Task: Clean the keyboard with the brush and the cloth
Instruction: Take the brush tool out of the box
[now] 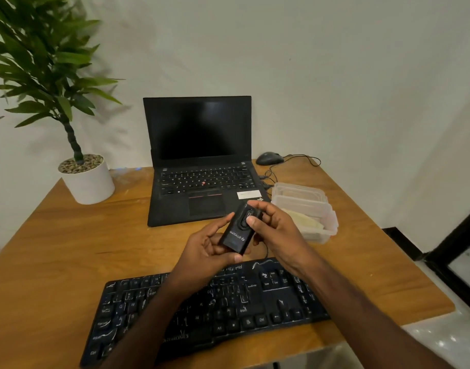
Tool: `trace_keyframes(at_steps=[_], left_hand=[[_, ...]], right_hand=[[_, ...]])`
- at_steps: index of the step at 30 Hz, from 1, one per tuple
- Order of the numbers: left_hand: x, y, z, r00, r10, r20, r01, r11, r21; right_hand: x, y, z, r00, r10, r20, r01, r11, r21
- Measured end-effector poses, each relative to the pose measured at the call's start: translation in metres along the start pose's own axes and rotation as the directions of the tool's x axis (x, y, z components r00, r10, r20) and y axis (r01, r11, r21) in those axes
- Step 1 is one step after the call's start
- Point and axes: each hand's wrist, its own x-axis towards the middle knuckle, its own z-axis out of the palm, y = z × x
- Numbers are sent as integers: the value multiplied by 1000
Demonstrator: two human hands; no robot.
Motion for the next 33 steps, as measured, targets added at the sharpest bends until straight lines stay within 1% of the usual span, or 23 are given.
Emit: trace_keyframes(at_steps=[2, 4, 7, 8, 9, 11, 13, 15, 19, 22, 26, 27, 29, 31, 33], left_hand=[[-2, 0, -9, 995, -15, 98, 14, 1000, 8], [0, 0, -12, 992, -31, 124, 28, 999, 23], [4, -1, -12, 992, -10, 126, -4, 994, 110], [4, -3, -12, 992, -6, 122, -9, 993, 121], [3, -4, -13, 994, -4, 111, -11, 991, 130], [-1, -6, -13, 997, -1, 82, -12, 988, 155], [-4, -9, -12, 998, 16, 58, -26, 985, 169], [-7, -9, -11, 999, 44, 9, -45, 983, 180], [-12, 0, -7, 991, 85, -103, -58, 969, 240], [-16, 10, -2, 986, 66, -154, -26, 969, 246], [-26, 19, -1, 979, 44, -199, 16, 958, 287], [-31, 21, -3, 971, 28, -236, 35, 965, 259], [-43, 23, -12, 943, -11, -333, 58, 990, 130], [-56, 24, -22, 907, -11, -422, 20, 1000, 18], [-68, 21, -30, 877, -18, -481, -32, 995, -95]], right_hand=[[-8, 0, 2, 999, -39, 33, 43, 986, -160], [-17, 1, 7, 995, -72, 71, 88, 964, -252], [-25, 4, 14, 995, -92, 27, 96, 972, -214], [-25, 6, 15, 994, -105, 7, 104, 971, -217], [-25, 7, 14, 992, -125, -9, 118, 959, -257], [-25, 10, 11, 988, -153, 15, 147, 919, -365], [-25, 11, 9, 987, -139, 80, 159, 901, -403], [-25, 10, 9, 983, -129, 132, 173, 896, -408], [-22, 1, 10, 967, -161, 197, 225, 901, -370], [-21, -4, 13, 976, -129, 174, 175, 943, -284], [-18, -1, 19, 978, -96, 184, 142, 957, -252], [-18, 0, 22, 980, -82, 183, 119, 971, -205], [-19, 3, 30, 982, -64, 177, 86, 989, -119], [-22, 6, 40, 979, -43, 197, 65, 992, -110], [-26, 9, 53, 971, -15, 239, 53, 986, -156]])
